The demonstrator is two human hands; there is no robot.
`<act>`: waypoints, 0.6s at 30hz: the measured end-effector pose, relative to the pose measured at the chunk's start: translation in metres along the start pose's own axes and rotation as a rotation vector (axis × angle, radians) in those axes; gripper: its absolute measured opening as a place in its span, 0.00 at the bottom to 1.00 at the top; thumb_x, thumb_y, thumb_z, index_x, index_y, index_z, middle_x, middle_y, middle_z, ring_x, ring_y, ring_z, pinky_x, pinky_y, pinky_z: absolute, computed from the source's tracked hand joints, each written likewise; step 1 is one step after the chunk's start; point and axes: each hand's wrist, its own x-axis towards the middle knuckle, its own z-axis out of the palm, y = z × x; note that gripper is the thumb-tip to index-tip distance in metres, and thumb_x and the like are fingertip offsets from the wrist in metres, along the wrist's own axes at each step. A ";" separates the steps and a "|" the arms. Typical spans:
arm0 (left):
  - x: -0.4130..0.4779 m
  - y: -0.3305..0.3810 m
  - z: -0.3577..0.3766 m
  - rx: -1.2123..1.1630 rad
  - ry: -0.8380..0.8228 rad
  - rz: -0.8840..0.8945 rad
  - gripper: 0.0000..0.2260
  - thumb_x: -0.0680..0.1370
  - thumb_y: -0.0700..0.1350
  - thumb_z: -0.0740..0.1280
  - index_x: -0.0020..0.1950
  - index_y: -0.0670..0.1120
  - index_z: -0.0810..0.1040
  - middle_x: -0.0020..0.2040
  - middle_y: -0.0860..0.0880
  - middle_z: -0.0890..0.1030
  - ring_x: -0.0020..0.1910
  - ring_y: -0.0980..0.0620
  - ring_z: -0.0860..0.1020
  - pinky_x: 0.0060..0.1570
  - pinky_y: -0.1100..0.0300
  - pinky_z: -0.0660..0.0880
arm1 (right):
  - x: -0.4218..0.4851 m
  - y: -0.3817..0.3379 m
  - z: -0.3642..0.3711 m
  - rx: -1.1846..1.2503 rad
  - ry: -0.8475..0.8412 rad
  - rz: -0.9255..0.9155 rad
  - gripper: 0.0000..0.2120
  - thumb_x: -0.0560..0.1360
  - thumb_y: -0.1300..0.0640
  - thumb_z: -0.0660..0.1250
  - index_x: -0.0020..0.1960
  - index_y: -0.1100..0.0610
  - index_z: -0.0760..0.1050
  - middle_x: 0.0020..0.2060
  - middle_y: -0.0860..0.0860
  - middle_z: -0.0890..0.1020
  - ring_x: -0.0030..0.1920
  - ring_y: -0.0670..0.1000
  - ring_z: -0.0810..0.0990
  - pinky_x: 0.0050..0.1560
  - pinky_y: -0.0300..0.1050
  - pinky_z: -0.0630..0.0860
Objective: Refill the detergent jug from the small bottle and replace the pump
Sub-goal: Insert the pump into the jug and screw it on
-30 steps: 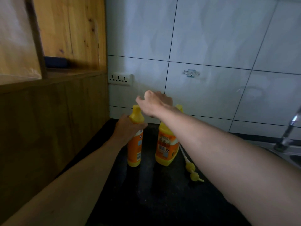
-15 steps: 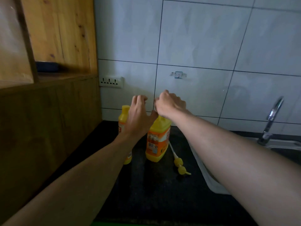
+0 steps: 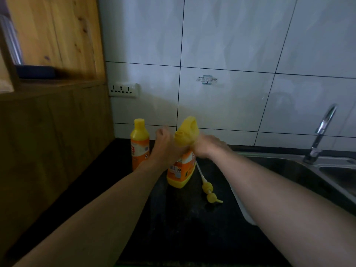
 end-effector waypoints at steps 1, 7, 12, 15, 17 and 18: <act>0.001 -0.002 0.002 0.000 -0.021 -0.009 0.44 0.68 0.56 0.75 0.72 0.37 0.54 0.66 0.37 0.64 0.64 0.39 0.68 0.52 0.56 0.67 | 0.003 0.002 0.005 -0.006 -0.023 -0.003 0.11 0.77 0.54 0.62 0.57 0.55 0.76 0.52 0.56 0.79 0.51 0.57 0.78 0.52 0.51 0.76; 0.008 -0.003 0.009 -0.071 -0.019 -0.125 0.49 0.66 0.58 0.76 0.75 0.39 0.52 0.71 0.38 0.64 0.68 0.40 0.68 0.57 0.50 0.71 | 0.014 0.013 0.029 -0.039 -0.182 0.022 0.15 0.76 0.55 0.65 0.62 0.55 0.74 0.56 0.57 0.78 0.55 0.58 0.78 0.57 0.55 0.76; 0.011 -0.005 0.020 -0.121 0.006 -0.142 0.35 0.66 0.53 0.77 0.65 0.41 0.64 0.61 0.42 0.73 0.60 0.43 0.74 0.48 0.53 0.73 | 0.014 0.023 0.055 -0.102 -0.309 0.060 0.21 0.75 0.59 0.67 0.67 0.59 0.68 0.61 0.58 0.76 0.60 0.58 0.76 0.59 0.54 0.75; 0.012 -0.007 0.025 -0.105 0.033 -0.139 0.30 0.67 0.52 0.76 0.62 0.43 0.67 0.57 0.44 0.75 0.57 0.44 0.76 0.44 0.56 0.71 | 0.014 0.028 0.066 -0.092 -0.353 0.095 0.24 0.77 0.58 0.64 0.72 0.57 0.63 0.64 0.58 0.73 0.62 0.58 0.74 0.58 0.52 0.74; 0.012 -0.009 0.028 -0.086 0.054 -0.130 0.30 0.67 0.53 0.76 0.62 0.43 0.68 0.57 0.44 0.76 0.56 0.45 0.77 0.45 0.56 0.72 | 0.015 0.030 0.071 -0.100 -0.362 0.097 0.23 0.77 0.59 0.63 0.71 0.58 0.64 0.65 0.58 0.73 0.62 0.58 0.74 0.55 0.51 0.73; 0.013 -0.010 0.029 -0.078 0.062 -0.125 0.30 0.67 0.54 0.76 0.62 0.43 0.69 0.57 0.44 0.77 0.56 0.45 0.77 0.46 0.56 0.72 | 0.015 0.031 0.074 -0.111 -0.359 0.092 0.23 0.77 0.60 0.63 0.71 0.58 0.65 0.64 0.58 0.73 0.62 0.58 0.75 0.55 0.51 0.73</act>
